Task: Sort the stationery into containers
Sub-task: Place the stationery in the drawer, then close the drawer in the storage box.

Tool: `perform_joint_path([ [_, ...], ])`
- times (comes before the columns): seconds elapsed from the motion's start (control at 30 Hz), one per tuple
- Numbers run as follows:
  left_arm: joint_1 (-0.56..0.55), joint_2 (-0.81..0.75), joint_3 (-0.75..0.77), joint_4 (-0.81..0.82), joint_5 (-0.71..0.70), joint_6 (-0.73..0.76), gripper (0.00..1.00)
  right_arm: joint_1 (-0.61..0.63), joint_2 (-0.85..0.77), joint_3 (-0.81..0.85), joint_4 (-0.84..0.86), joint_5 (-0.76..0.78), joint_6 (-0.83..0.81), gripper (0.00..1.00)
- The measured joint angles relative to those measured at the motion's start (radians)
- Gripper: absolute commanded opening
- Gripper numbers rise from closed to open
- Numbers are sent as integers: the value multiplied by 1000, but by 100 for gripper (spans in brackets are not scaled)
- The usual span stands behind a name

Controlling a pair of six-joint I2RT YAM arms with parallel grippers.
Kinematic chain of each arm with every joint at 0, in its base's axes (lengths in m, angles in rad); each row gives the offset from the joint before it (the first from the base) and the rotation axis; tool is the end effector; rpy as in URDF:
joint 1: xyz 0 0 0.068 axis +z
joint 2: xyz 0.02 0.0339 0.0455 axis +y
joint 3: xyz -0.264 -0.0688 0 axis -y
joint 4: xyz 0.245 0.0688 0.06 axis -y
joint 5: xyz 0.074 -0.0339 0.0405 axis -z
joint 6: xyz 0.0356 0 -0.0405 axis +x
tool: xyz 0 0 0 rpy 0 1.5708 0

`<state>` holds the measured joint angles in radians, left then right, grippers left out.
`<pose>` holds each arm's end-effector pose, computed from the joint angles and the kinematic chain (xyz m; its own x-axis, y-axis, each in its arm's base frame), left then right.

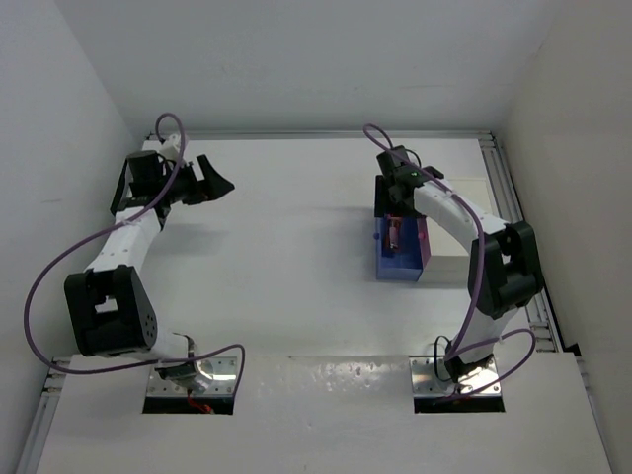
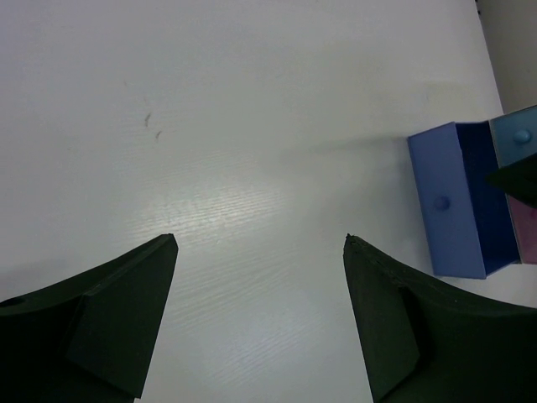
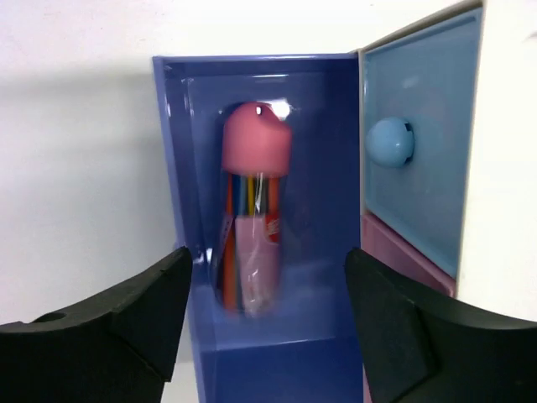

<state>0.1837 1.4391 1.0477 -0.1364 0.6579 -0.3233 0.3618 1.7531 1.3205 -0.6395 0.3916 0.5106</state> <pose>0.3215 0.0376 0.2858 -0.5886 -0.3650 -0.7213 0.1981 0.7999 -0.5665 0.3477 0.1170 0.2310 -0.7930 0.1828 -0.5811 0.2649 0.9625 -0.0587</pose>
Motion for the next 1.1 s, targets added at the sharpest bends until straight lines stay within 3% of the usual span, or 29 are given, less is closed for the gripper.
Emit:
perform_joint_path([
  [0.1,-28,0,0,13,-13,0,86,3,0,1,-5,-18,-3,79],
  [0.2,-72,5,0,33,-19,-1,79,9,-6,15,-13,-76,-42,69],
  [0.23,-91,10,0,42,-19,-4,70,15,-9,27,-19,-95,-60,57],
  [0.3,-137,31,0,74,-13,-16,59,24,-19,63,-24,-138,-100,43],
  [0.33,-162,45,0,92,-9,-22,49,27,-29,81,-25,-157,-118,37],
  [0.37,-195,65,1,112,-2,-31,45,27,-43,99,-26,-174,-132,24],
  [0.43,-264,105,2,148,10,-42,33,6,-85,128,-23,-198,-167,11],
  [0.5,-338,152,10,177,22,-54,25,-38,-138,133,-21,-209,-202,5],
  [0.73,-539,374,93,290,62,-132,20,-221,-264,67,-30,-167,-337,0],
  [1.1,-653,621,179,499,100,-312,19,-276,-224,1,-152,-251,-401,0],
])
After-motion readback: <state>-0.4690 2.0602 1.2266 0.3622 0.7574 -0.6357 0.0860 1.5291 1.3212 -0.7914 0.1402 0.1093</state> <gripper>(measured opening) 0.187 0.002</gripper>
